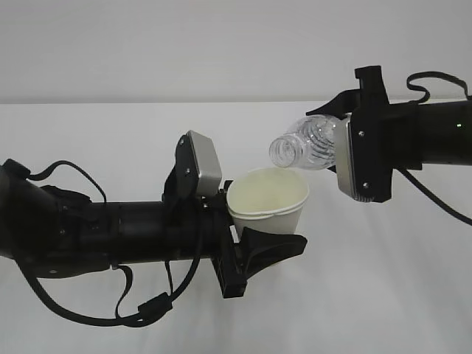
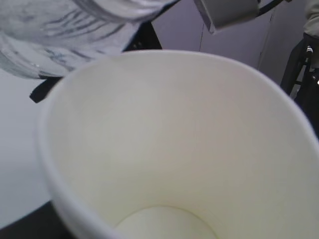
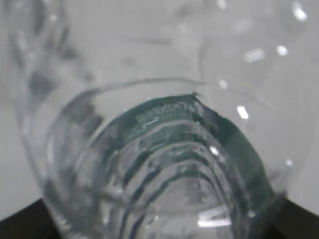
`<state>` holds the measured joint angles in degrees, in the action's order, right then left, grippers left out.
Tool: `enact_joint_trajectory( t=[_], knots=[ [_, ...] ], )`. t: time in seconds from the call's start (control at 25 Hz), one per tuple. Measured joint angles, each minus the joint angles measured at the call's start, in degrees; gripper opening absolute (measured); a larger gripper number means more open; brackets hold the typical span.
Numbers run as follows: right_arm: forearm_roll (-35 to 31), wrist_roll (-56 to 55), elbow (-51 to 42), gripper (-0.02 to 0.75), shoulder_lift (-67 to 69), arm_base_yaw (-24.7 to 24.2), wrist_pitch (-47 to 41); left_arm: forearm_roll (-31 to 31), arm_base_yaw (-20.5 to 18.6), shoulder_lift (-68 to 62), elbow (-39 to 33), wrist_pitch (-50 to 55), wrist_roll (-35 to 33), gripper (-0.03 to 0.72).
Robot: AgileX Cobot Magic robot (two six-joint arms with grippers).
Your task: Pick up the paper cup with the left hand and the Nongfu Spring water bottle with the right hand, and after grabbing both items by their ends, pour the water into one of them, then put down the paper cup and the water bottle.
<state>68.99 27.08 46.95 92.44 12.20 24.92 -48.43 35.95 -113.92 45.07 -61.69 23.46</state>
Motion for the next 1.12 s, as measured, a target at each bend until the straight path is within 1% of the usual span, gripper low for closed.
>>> enact_joint_trajectory(
  t=[0.24, 1.12],
  knots=[
    [-0.13, 0.48, 2.12, 0.491, 0.00, 0.00, 0.00, 0.27, 0.00, 0.00, 0.00, 1.13, 0.00, 0.446],
    [0.07, 6.72, 2.12, 0.491, 0.00, 0.00, 0.00, 0.18, 0.00, 0.00, 0.00, 0.00, 0.00, 0.445]
  ],
)
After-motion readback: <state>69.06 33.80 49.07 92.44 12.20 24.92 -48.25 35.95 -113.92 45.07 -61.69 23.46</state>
